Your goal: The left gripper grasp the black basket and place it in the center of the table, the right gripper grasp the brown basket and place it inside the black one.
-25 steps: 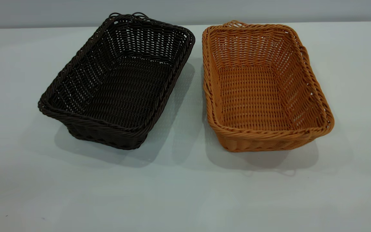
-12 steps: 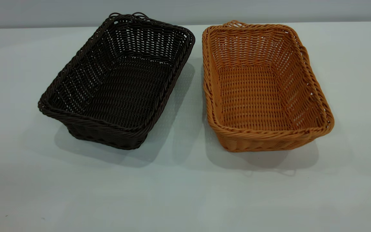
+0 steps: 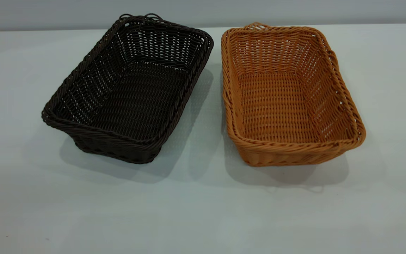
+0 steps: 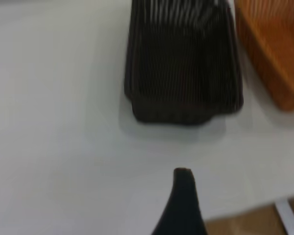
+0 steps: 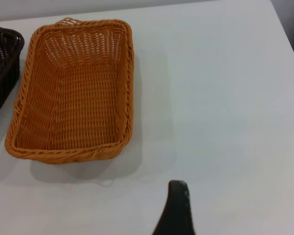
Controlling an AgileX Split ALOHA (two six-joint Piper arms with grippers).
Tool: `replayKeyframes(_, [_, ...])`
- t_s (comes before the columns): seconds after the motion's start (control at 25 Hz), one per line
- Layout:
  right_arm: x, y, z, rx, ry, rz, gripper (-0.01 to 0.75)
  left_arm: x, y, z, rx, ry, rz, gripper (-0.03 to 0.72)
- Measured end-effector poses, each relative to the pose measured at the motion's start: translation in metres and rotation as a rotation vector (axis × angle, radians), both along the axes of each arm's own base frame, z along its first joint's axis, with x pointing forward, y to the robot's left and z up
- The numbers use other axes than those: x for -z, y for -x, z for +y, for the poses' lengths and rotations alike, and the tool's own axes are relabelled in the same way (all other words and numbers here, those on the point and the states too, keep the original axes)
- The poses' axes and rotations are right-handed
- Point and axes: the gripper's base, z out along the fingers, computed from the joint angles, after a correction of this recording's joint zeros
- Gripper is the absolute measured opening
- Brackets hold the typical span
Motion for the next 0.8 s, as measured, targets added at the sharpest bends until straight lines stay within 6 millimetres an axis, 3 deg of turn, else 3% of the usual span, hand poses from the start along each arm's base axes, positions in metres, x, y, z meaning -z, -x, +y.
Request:
replayKeyframes(0.2, [-0.008,0.002,0.0,0.014,-0.022,-0.027,0.563,-0.034,-0.045,0.0,-0.034,0.024,0.011,0.548])
replayKeyframes(0.36, [-0.024,-0.006,0.0,0.018,-0.028,0.007,0.563,-0.045,-0.105,0.0,-0.049,0.001,0.07,0.548])
replayKeyframes(0.64, [-0.029,-0.039,0.001,0.025,-0.032,0.158,0.563,-0.03,-0.217,-0.002,-0.039,-0.078,0.136,0.548])
replayKeyframes(0.8, [-0.028,-0.053,0.001,0.03,-0.035,0.21,0.563,-0.008,-0.277,-0.016,0.016,-0.1,0.201,0.548])
